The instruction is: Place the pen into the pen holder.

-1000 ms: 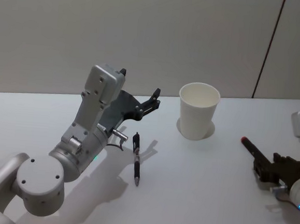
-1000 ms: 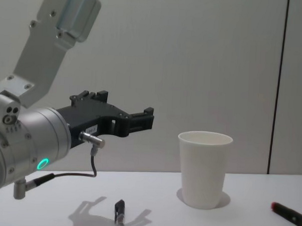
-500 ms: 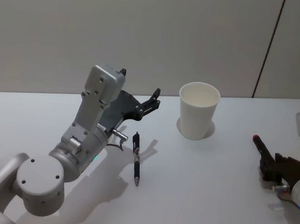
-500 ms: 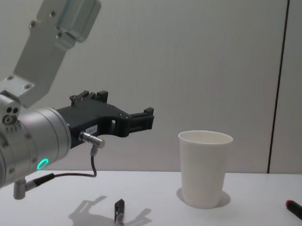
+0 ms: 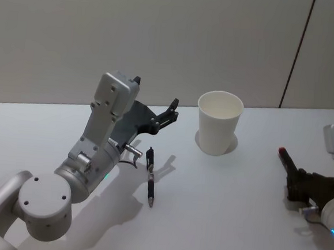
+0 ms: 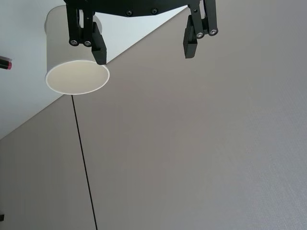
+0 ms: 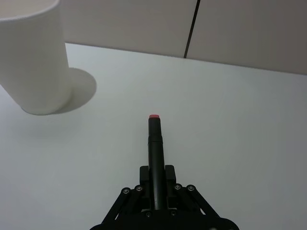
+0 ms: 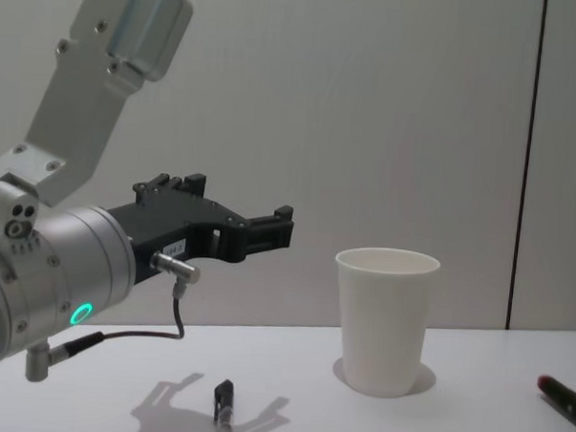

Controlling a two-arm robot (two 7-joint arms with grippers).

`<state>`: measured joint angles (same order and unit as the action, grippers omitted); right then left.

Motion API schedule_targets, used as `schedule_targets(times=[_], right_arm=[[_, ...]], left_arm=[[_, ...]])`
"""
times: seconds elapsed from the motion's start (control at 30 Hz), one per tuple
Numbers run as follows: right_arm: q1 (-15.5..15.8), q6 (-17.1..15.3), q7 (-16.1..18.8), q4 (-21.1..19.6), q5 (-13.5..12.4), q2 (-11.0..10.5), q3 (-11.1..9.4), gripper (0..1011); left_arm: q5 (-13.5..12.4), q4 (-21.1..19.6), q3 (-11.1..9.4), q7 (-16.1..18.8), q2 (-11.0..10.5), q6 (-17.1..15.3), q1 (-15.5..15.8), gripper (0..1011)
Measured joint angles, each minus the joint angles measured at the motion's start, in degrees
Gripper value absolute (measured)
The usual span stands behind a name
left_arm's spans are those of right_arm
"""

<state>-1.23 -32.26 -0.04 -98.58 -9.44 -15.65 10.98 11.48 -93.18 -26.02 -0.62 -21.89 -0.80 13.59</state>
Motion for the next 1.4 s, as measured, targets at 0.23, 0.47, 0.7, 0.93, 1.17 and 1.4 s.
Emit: schedule_targets(times=[0.23,0.47,0.7,0.93,1.17,1.4], right_arm=[[0.2,3.5,0.7,-0.1,1.0,0.0,0.1,172],[0.1,8.9,1.5,-0.3,2.0,-0.1,0.0,172],[-0.5,14.2,2.4,-0.3,2.8,-0.1,-0.2,172],[-1.8,19.7,3.4,0.3,3.4,0.3,-0.4,172],[-4.0,25.4,4.6,1.6,4.2,1.2,-0.4,172],[-7.2,31.1,6.0,4.0,5.1,2.5,-0.2,172]], left_arm=[[0.0,0.0,0.0,0.0,0.0,0.0,0.0,1001],[0.0,0.0,0.0,0.0,0.0,0.0,0.0,1001],[0.0,0.0,0.0,0.0,0.0,0.0,0.0,1001],[0.0,0.0,0.0,0.0,0.0,0.0,0.0,1001],[0.0,0.0,0.0,0.0,0.0,0.0,0.0,1001],[0.0,0.0,0.0,0.0,0.0,0.0,0.0,1001]])
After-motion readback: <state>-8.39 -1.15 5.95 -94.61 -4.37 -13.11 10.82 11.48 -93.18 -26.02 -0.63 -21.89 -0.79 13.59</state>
